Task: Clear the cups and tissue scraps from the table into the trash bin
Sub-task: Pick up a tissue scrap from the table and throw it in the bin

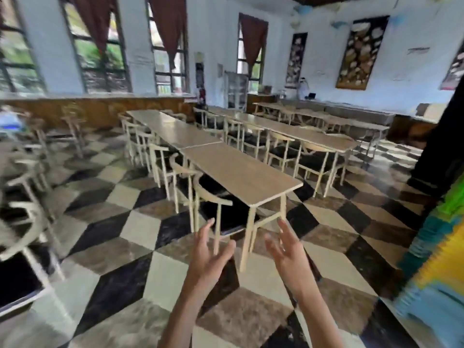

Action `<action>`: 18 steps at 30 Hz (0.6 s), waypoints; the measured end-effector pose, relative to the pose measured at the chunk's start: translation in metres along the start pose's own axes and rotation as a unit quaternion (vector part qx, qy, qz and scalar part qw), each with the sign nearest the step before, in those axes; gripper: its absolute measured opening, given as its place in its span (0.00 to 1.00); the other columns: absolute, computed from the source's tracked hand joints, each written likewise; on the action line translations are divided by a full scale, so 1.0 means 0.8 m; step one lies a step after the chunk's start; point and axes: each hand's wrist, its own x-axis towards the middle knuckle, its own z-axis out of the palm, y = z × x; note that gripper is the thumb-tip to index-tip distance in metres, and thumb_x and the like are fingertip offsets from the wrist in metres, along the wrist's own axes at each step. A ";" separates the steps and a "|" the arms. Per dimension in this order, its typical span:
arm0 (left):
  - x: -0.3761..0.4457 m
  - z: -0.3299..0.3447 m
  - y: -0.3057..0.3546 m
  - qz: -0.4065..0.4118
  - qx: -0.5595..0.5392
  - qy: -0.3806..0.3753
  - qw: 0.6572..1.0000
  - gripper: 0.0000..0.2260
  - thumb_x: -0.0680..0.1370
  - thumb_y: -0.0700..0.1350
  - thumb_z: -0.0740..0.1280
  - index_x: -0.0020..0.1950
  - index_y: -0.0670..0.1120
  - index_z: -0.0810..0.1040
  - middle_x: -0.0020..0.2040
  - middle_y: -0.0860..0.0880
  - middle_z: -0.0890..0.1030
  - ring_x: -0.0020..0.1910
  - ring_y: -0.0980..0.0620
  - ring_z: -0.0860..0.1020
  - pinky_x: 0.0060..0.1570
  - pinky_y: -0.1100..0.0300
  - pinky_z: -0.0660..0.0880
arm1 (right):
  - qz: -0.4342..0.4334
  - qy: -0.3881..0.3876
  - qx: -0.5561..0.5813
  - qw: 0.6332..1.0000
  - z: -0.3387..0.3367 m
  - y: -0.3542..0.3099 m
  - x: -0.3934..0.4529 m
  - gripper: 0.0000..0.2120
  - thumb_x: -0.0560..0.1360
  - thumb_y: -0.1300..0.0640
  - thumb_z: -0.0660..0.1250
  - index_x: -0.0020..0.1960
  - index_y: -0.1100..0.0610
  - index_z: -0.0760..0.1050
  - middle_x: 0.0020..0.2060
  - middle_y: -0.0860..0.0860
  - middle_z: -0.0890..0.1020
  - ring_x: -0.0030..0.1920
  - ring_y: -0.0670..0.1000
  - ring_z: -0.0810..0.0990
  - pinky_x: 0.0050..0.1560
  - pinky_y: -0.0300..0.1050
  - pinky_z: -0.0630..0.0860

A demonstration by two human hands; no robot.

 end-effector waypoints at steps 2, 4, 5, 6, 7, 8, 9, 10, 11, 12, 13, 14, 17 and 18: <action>-0.016 -0.099 -0.011 -0.012 0.019 0.064 0.998 0.36 0.65 0.69 0.69 0.71 0.66 0.63 0.73 0.60 0.65 0.74 0.56 0.64 0.72 0.49 0.66 | -0.022 -0.069 0.015 0.997 0.088 -0.033 -0.001 0.37 0.73 0.39 0.64 0.77 0.50 0.59 0.74 0.49 0.69 0.71 0.46 0.70 0.72 0.50 0.68; -0.037 -0.202 -0.020 -0.027 0.025 0.127 0.991 0.33 0.64 0.71 0.70 0.68 0.71 0.64 0.73 0.59 0.66 0.72 0.57 0.66 0.71 0.51 0.67 | -0.054 -0.138 0.030 0.989 0.185 -0.066 -0.007 0.32 0.73 0.41 0.64 0.74 0.49 0.64 0.68 0.47 0.77 0.65 0.36 0.74 0.63 0.38 0.74; -0.048 -0.255 -0.024 -0.033 0.030 0.159 0.986 0.31 0.65 0.70 0.71 0.65 0.74 0.64 0.73 0.60 0.67 0.70 0.59 0.67 0.68 0.54 0.68 | -0.065 -0.162 0.031 0.984 0.235 -0.080 -0.012 0.30 0.74 0.42 0.65 0.74 0.49 0.65 0.61 0.50 0.83 0.61 0.35 0.77 0.57 0.37 0.77; -0.060 -0.308 -0.028 -0.039 0.040 0.191 0.980 0.28 0.66 0.67 0.72 0.63 0.75 0.64 0.71 0.61 0.68 0.67 0.62 0.69 0.65 0.59 0.69 | -0.069 -0.179 0.024 0.981 0.285 -0.095 -0.020 0.32 0.74 0.41 0.64 0.75 0.49 0.64 0.55 0.55 0.84 0.61 0.38 0.77 0.53 0.36 0.78; -0.072 -0.361 -0.030 -0.043 0.050 0.227 0.972 0.27 0.67 0.63 0.72 0.63 0.73 0.65 0.70 0.60 0.69 0.65 0.62 0.70 0.63 0.61 0.69 | -0.069 -0.200 0.018 0.977 0.335 -0.111 -0.030 0.35 0.73 0.39 0.63 0.77 0.50 0.61 0.54 0.59 0.84 0.63 0.45 0.78 0.54 0.34 0.76; -0.086 -0.413 -0.030 -0.046 0.056 0.263 0.962 0.27 0.69 0.59 0.73 0.63 0.70 0.65 0.69 0.58 0.70 0.65 0.60 0.71 0.64 0.59 0.70 | -0.075 -0.229 0.020 0.970 0.386 -0.128 -0.041 0.37 0.73 0.38 0.62 0.78 0.50 0.59 0.61 0.60 0.81 0.66 0.50 0.76 0.59 0.36 0.74; -0.101 -0.463 -0.030 -0.051 0.061 0.298 0.951 0.27 0.69 0.55 0.74 0.64 0.67 0.66 0.68 0.55 0.71 0.66 0.55 0.72 0.66 0.52 0.71 | -0.086 -0.261 0.026 0.961 0.436 -0.144 -0.054 0.37 0.74 0.38 0.61 0.78 0.50 0.58 0.71 0.57 0.74 0.71 0.52 0.71 0.66 0.42 0.71; -0.118 -0.510 -0.031 -0.055 0.066 0.332 0.939 0.27 0.69 0.53 0.74 0.65 0.65 0.67 0.68 0.51 0.73 0.67 0.49 0.73 0.67 0.45 0.72 | -0.096 -0.292 0.032 0.951 0.483 -0.161 -0.069 0.35 0.76 0.40 0.61 0.78 0.50 0.57 0.76 0.52 0.67 0.75 0.52 0.66 0.73 0.48 0.66; -0.137 -0.556 -0.033 -0.058 0.069 0.365 0.927 0.28 0.70 0.50 0.75 0.66 0.62 0.68 0.67 0.48 0.74 0.66 0.46 0.74 0.66 0.41 0.72 | -0.104 -0.320 0.042 0.941 0.528 -0.177 -0.086 0.33 0.77 0.41 0.62 0.78 0.50 0.57 0.78 0.49 0.63 0.77 0.51 0.62 0.76 0.52 0.61; -0.159 -0.597 -0.033 -0.066 0.074 0.394 0.914 0.28 0.71 0.48 0.76 0.67 0.60 0.68 0.67 0.49 0.73 0.66 0.45 0.74 0.67 0.41 0.72 | -0.105 -0.342 0.053 0.932 0.570 -0.193 -0.104 0.32 0.78 0.43 0.62 0.78 0.49 0.58 0.78 0.48 0.62 0.77 0.50 0.60 0.77 0.53 0.59; -0.181 -0.634 -0.032 -0.074 0.087 0.419 0.901 0.29 0.72 0.49 0.75 0.69 0.60 0.67 0.67 0.51 0.71 0.67 0.47 0.72 0.67 0.44 0.72 | -0.107 -0.362 0.065 0.924 0.609 -0.207 -0.122 0.31 0.78 0.44 0.63 0.78 0.49 0.58 0.78 0.48 0.62 0.77 0.48 0.61 0.77 0.51 0.59; -0.201 -0.667 -0.031 -0.078 0.105 0.440 0.888 0.29 0.73 0.51 0.75 0.70 0.62 0.66 0.67 0.54 0.69 0.67 0.48 0.71 0.66 0.47 0.72 | -0.109 -0.381 0.075 0.915 0.646 -0.219 -0.138 0.31 0.78 0.45 0.63 0.78 0.49 0.58 0.78 0.47 0.62 0.75 0.46 0.62 0.75 0.47 0.61; -0.251 -0.745 -0.031 -0.075 0.131 0.493 0.857 0.27 0.73 0.53 0.74 0.68 0.63 0.66 0.68 0.53 0.69 0.66 0.49 0.70 0.66 0.48 0.71 | -0.107 -0.445 0.097 0.884 0.740 -0.247 -0.181 0.31 0.78 0.45 0.65 0.78 0.47 0.59 0.77 0.45 0.64 0.72 0.41 0.64 0.70 0.44 0.66; -0.263 -0.767 -0.031 -0.078 0.136 0.507 0.848 0.27 0.74 0.52 0.74 0.69 0.61 0.67 0.69 0.53 0.69 0.66 0.49 0.70 0.67 0.46 0.71 | -0.110 -0.462 0.094 0.875 0.767 -0.255 -0.192 0.31 0.77 0.45 0.65 0.77 0.47 0.59 0.77 0.45 0.64 0.74 0.43 0.63 0.73 0.48 0.66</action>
